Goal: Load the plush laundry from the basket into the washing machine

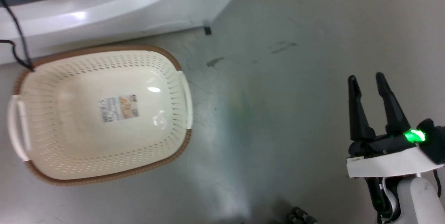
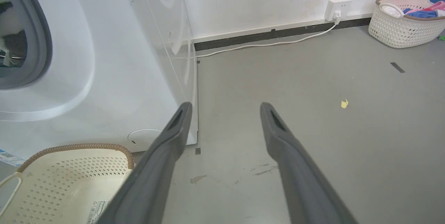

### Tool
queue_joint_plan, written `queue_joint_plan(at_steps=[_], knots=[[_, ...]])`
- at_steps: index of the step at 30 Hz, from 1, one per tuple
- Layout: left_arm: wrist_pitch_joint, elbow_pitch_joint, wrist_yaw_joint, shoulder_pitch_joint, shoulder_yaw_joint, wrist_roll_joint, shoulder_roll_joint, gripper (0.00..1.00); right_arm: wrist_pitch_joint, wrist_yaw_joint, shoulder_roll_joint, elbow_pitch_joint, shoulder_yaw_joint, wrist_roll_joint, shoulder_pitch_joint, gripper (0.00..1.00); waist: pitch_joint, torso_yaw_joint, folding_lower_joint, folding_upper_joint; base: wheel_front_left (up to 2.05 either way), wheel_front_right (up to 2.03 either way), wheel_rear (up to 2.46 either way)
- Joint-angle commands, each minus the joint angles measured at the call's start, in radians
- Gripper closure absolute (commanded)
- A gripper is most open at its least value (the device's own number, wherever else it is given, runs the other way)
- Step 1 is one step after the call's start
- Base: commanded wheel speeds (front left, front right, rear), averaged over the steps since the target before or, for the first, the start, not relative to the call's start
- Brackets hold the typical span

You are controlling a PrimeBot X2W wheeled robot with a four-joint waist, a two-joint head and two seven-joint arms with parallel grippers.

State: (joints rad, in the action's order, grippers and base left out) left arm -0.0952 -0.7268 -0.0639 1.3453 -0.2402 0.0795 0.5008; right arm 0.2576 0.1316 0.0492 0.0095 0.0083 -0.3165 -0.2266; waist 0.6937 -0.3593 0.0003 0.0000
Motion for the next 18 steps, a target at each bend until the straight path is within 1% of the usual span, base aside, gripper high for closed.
queue_joint_plan(at_steps=[1, 2, 4, 5, 6, 8, 9, 13, 14, 15, 18], knots=[[0.002, -0.028, 0.002, 0.046, -0.003, -0.008, 0.005, 1.0, 0.004, -0.001, 0.001, 0.003, 0.007, -0.012, -0.018, 0.0, 0.037, -0.034, -0.0003, 0.0, 0.0, 0.0, 0.0], [0.002, -0.028, 0.002, 0.046, -0.003, -0.008, 0.005, 1.0, 0.004, -0.001, 0.001, 0.003, 0.007, -0.012, -0.018, 0.0, 0.037, -0.034, -0.0003, 0.0, 0.0, 0.0, 0.0], [0.009, -0.096, -0.003, 0.093, -0.023, -0.023, 0.002, 1.0, 0.004, -0.001, 0.001, 0.007, 0.018, -0.023, -0.019, 0.0, 0.044, -0.042, -0.0003, 0.0, 0.0, 0.0, 0.0], [0.009, -0.096, -0.003, 0.093, -0.023, -0.023, 0.002, 1.0, 0.004, -0.001, 0.001, 0.007, 0.018, -0.023, -0.019, 0.0, 0.044, -0.042, -0.0003, 0.0, 0.0, 0.0, 0.0], [0.013, -0.136, -0.007, 0.115, -0.035, -0.027, -0.002, 1.0, 0.004, -0.001, 0.001, 0.008, 0.023, -0.025, -0.018, 0.0, 0.045, -0.043, -0.0003, 0.0, 0.0, 0.0, 0.0], [0.015, -0.156, -0.008, 0.121, -0.04, -0.028, -0.006, 1.0, 0.004, -0.001, 0.001, 0.009, 0.023, -0.024, -0.018, 0.0, 0.043, -0.041, -0.0003, 0.0, 0.0, 0.0, 0.0], [0.025, -0.191, -0.008, 0.125, -0.049, -0.03, -0.016, 0.0, 0.004, -0.001, 0.001, 0.011, 0.02, -0.015, -0.019, 0.0, 0.034, -0.033, -0.0003, 0.0, 0.0, 0.0, 0.0], [0.066, -0.231, -0.005, 0.118, -0.056, -0.025, -0.03, 0.0, 0.004, -0.001, 0.001, 0.009, 0.012, 0.006, -0.018, 0.0, 0.007, -0.015, -0.0003, 0.0, 0.0, 0.0, 0.0], [0.101, -0.252, -0.007, 0.103, -0.061, -0.021, -0.04, 0.0, 0.004, -0.001, 0.001, 0.006, 0.002, 0.021, -0.016, 0.0, -0.02, 0.0, -0.0003, 0.0, 0.0, 0.0, 0.0], [0.101, -0.252, -0.007, 0.103, -0.061, -0.021, -0.04, 0.0, 0.004, -0.001, 0.001, 0.006, 0.002, 0.021, -0.016, 0.0, -0.02, 0.0, -0.0003, 0.0, 0.0, 0.0, 0.0], [0.171, -0.277, -0.007, 0.061, -0.053, 0.005, -0.062, 0.0, 0.004, -0.001, 0.001, -0.002, -0.02, 0.042, -0.011, 0.0, -0.074, 0.027, -0.0003, 0.0, 0.0, 0.0, 0.0]])
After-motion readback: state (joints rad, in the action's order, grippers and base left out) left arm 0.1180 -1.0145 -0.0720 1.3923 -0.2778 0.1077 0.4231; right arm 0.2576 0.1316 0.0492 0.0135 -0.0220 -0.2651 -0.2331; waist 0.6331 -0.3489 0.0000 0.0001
